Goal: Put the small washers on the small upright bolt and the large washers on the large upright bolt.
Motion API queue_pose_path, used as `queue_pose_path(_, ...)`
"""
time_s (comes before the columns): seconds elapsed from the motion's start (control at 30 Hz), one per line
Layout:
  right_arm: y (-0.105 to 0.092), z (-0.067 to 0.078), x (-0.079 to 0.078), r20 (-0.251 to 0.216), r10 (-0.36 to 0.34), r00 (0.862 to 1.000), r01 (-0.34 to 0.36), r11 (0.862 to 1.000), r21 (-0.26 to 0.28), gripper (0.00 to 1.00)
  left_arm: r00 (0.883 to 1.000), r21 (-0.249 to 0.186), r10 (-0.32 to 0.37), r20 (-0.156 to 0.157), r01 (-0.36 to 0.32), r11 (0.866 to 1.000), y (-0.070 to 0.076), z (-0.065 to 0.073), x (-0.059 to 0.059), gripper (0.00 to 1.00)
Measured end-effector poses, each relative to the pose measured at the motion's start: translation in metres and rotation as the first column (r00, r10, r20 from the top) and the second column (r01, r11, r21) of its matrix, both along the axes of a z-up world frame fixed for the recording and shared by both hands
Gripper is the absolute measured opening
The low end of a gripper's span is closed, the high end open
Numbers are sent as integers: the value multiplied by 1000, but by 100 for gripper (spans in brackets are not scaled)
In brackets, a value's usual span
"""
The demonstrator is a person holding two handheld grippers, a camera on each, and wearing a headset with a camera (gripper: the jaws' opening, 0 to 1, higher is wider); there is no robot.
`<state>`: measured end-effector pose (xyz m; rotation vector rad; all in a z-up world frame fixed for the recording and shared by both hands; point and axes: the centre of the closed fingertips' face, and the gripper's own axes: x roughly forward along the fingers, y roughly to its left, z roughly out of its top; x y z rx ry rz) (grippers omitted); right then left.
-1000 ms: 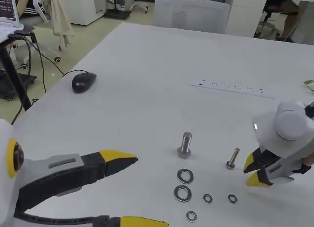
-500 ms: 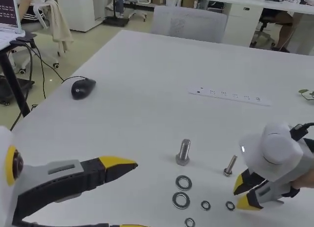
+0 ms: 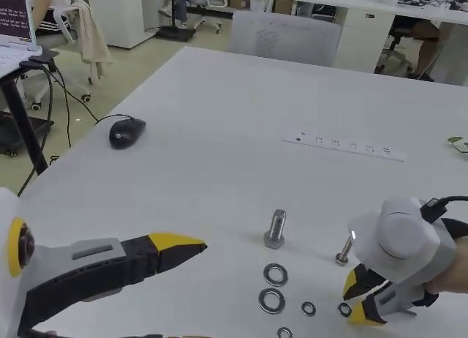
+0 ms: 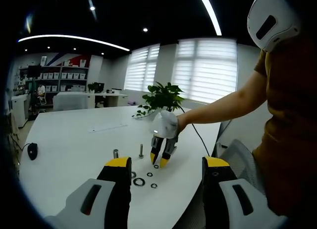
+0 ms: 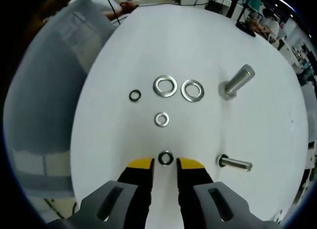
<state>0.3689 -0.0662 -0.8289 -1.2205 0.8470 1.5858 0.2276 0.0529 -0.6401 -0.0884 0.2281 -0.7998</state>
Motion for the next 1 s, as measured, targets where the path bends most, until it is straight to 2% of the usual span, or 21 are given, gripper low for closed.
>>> queue_pose_path(0.23, 1, -1, 0, -16, 3, 1000, -3, 1000, 2, 19, 1000, -6, 10, -1, -10, 1000, 1, 0, 2, 57)
queue_pose_path(0.37, 0, -1, -2, -8, 25, 1000, -25, 1000, 3, 19, 1000, -6, 16, -2, -16, 1000, 2, -1, 3, 57)
queue_pose_path(0.53, 0, -1, -1, -6, 16, 1000, -16, 1000, 8, 15, 1000, -7, 18, -3, -18, 1000, 1, -2, 4, 57)
queue_pose_path(0.8, 0, -1, -1, 7, 25, 1000, -25, 1000, -11, 13, 1000, -8, 24, -3, -24, 1000, 1, -2, 2, 57)
queue_pose_path(1.0, 0, -1, -1, -3, -5, 1000, 5, 1000, 7, 12, 1000, -8, 17, -2, -17, 1000, -1, -2, 1, 56)
